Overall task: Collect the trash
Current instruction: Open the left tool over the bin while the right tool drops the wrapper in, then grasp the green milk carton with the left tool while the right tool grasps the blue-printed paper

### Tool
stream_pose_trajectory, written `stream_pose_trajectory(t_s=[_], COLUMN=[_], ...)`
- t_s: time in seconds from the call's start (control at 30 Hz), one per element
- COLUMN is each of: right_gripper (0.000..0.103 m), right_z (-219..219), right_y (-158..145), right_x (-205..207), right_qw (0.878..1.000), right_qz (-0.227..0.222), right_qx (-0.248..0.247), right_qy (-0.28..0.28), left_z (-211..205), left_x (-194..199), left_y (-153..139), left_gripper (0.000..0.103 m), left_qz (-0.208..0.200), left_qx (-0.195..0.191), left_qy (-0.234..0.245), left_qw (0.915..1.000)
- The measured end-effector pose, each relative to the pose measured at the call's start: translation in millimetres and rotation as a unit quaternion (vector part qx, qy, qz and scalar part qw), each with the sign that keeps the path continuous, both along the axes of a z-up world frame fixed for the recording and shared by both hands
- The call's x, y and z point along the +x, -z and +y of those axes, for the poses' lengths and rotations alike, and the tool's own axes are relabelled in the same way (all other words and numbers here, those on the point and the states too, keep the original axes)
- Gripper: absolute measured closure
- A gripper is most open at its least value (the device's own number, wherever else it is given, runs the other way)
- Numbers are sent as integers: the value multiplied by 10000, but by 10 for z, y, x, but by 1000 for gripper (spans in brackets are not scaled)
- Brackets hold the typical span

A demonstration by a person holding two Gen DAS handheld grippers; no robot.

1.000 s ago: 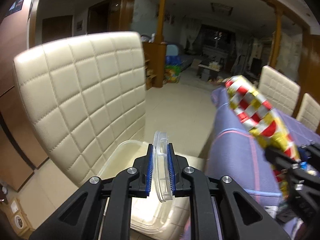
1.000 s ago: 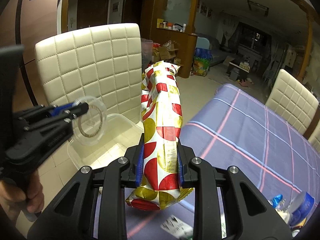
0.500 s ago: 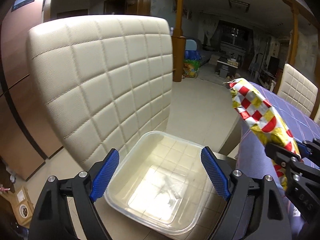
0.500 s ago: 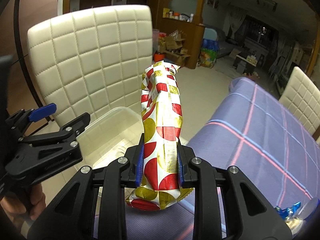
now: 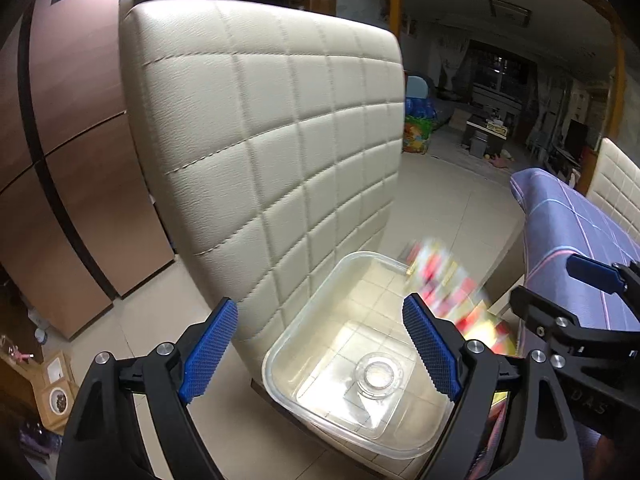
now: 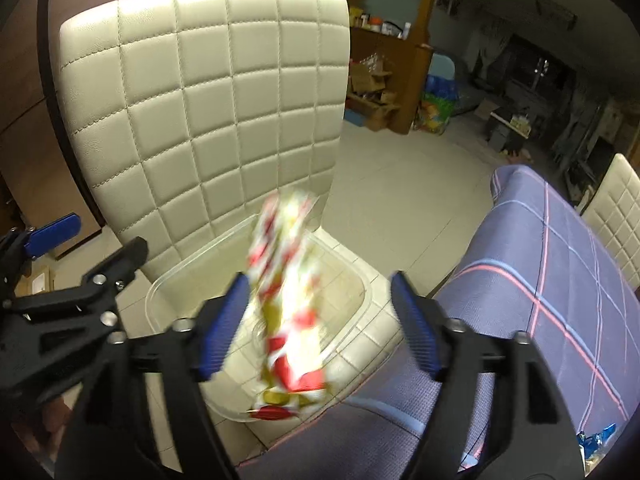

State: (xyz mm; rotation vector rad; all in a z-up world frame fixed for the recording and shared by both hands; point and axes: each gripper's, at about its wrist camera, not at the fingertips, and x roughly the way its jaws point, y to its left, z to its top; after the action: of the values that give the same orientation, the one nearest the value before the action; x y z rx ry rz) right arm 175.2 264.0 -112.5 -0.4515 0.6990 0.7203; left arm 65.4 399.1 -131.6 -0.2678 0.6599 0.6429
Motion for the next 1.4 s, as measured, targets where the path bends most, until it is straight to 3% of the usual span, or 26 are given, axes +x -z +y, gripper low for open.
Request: stream_pose_trajectory(t_s=[0.37, 0.7, 0.8, 0.97, 1.2, 1.4], right_gripper=[28, 29, 28, 29, 30, 28], right_z=[-211, -1223, -1720, -2436, -3299, -3551], right_y=[-54, -459, -551, -508, -286, -84], right_x=[-85, -200, -265, -330, -389, -372], right_qw=[9996, 9947, 9895, 9801, 9645, 9629], right_qz=[-89, -422, -664, -690, -322, 103], right_qx=[-72, 150, 169, 64, 32, 166], right_qy=[277, 921, 1274, 1860, 2622, 2691], left_z=[-101, -815, -1143, -1796, -2581, -2971], left_x=[28, 218, 276, 328, 310, 412], left_y=[-43, -212, -251, -288, -274, -210], left_gripper=[20, 20, 20, 20, 20, 20], left_qz=[-42, -222, -262, -245, -145, 51], left_qx=[-13, -118, -202, -193, -68, 144], left_qy=[138, 924, 1335, 2114, 3093, 3434], left_qw=[9999, 9954, 9905, 9769, 9508, 9391])
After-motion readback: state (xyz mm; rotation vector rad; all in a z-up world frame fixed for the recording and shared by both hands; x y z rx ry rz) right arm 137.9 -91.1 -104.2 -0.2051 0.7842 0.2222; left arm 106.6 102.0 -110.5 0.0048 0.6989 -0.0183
